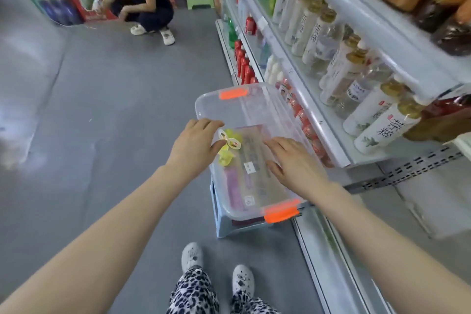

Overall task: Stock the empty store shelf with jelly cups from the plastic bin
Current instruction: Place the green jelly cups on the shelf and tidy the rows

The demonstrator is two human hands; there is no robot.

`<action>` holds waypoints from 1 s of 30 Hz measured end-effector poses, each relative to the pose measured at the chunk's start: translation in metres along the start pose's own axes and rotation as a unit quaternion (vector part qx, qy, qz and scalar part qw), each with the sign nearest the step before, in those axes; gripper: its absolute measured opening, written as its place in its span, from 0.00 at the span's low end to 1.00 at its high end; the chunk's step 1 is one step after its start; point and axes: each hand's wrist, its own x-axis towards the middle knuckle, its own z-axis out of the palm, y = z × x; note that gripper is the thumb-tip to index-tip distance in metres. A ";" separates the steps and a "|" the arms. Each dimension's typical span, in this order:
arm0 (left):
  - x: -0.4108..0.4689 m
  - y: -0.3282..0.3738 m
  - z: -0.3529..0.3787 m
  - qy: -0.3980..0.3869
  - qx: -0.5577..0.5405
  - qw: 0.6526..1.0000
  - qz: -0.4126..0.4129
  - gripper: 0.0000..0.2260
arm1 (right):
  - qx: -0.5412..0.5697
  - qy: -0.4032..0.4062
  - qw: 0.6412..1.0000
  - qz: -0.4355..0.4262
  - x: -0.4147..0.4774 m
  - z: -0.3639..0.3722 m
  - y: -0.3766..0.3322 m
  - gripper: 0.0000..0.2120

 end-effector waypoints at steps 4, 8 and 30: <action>0.051 -0.023 0.022 -0.051 0.001 0.998 0.037 0.20 | -0.002 -0.058 0.998 0.030 0.032 0.030 0.015 0.21; 0.107 -0.043 0.041 -0.101 -0.006 0.993 0.068 0.19 | 0.016 -0.095 0.993 0.068 0.064 0.063 0.023 0.21; 0.222 -0.063 0.140 -0.359 0.115 0.915 0.148 0.24 | 0.006 -0.217 0.941 0.259 0.130 0.170 0.048 0.30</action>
